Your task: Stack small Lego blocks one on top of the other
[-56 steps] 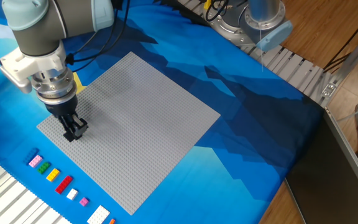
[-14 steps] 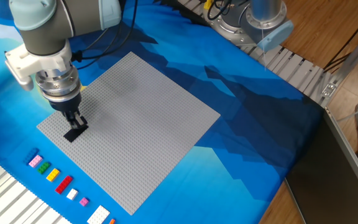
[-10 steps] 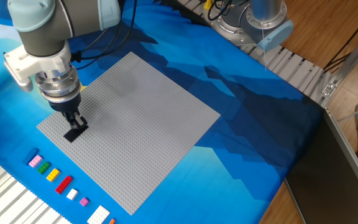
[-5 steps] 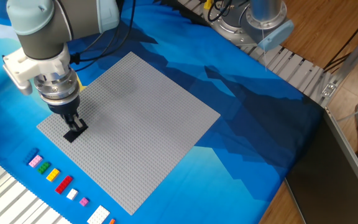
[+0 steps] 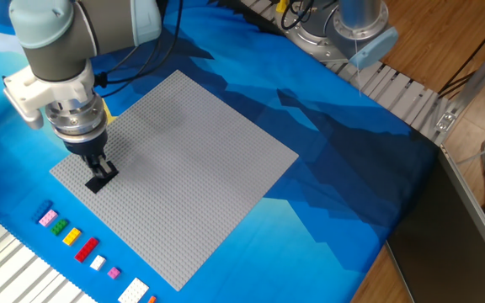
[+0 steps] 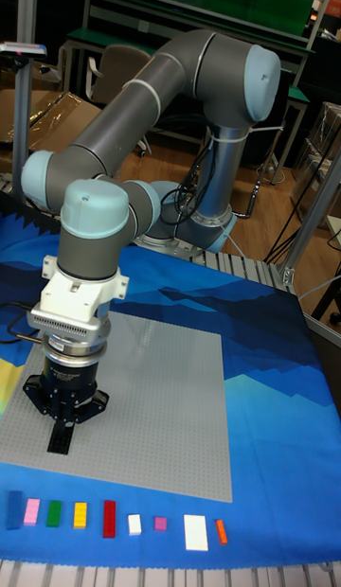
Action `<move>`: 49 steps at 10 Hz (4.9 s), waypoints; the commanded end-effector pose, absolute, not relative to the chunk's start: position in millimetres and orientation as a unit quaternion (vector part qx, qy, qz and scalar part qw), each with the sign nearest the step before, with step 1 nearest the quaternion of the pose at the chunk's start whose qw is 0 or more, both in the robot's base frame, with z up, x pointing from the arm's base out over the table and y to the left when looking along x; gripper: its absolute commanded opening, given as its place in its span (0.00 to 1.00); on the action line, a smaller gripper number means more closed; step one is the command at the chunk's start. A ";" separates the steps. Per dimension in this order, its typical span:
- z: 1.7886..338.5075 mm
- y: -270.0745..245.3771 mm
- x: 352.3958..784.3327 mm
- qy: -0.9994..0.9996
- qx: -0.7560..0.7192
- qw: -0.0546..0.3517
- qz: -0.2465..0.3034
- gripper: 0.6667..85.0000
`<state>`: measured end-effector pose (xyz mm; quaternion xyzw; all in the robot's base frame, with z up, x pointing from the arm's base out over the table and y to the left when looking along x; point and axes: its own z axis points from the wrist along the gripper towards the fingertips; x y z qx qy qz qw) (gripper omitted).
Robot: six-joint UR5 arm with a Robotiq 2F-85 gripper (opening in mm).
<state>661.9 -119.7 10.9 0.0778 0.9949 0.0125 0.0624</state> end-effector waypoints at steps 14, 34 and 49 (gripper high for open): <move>6.1 -122.0 668.2 0.996 0.076 0.052 0.022 0.00; 7.8 -121.7 665.6 0.996 0.076 0.047 0.031 0.00; 28.6 -141.5 665.5 0.997 0.075 0.030 0.010 0.00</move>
